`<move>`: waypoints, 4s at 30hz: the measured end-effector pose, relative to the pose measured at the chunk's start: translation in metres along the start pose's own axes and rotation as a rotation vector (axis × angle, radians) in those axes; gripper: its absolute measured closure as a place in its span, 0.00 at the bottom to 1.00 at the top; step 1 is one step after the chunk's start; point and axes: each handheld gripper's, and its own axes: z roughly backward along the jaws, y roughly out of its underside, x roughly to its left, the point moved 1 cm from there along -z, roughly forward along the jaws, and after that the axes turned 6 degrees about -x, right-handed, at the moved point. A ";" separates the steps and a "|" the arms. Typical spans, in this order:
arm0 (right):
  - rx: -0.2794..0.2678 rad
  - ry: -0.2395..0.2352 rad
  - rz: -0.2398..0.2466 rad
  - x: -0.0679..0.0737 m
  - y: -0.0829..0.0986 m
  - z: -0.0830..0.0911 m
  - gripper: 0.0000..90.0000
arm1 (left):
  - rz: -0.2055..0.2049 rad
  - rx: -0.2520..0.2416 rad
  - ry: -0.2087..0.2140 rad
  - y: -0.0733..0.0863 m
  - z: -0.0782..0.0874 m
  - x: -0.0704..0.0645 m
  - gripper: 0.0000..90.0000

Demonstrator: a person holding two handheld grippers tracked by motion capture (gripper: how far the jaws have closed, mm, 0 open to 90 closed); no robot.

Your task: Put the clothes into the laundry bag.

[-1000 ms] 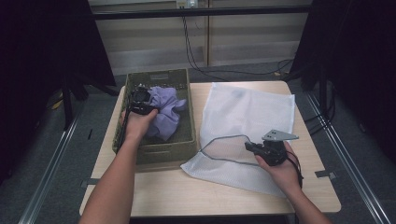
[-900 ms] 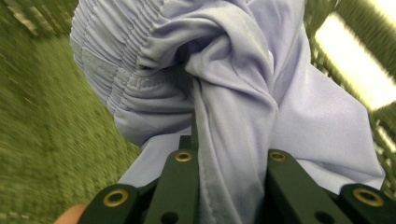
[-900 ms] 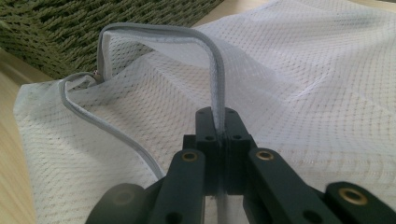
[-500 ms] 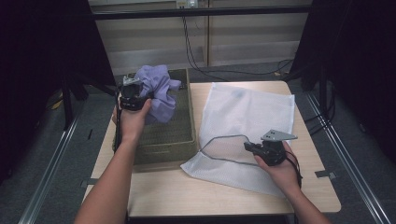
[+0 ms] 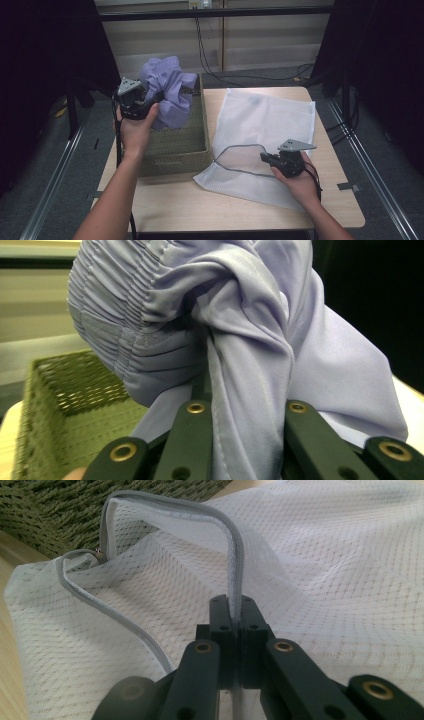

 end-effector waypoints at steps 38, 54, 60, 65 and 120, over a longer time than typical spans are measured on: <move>-0.081 -0.023 -0.070 -0.004 -0.020 0.010 0.99 | 0.086 0.149 0.640 0.103 0.032 -0.173 0.91; -0.129 -0.056 -0.079 0.002 -0.033 0.017 0.99 | 0.027 0.388 0.670 0.163 -0.001 -0.197 0.91; -0.142 -0.060 -0.070 0.005 -0.036 0.018 0.99 | -0.011 0.419 0.669 0.163 -0.004 -0.208 0.91; -0.159 -0.058 -0.061 0.009 -0.037 0.021 0.99 | 0.046 0.443 0.630 0.159 -0.011 -0.207 0.91; -0.196 -0.078 0.053 0.027 -0.036 0.028 0.99 | 0.035 0.383 0.295 0.174 -0.040 -0.219 0.92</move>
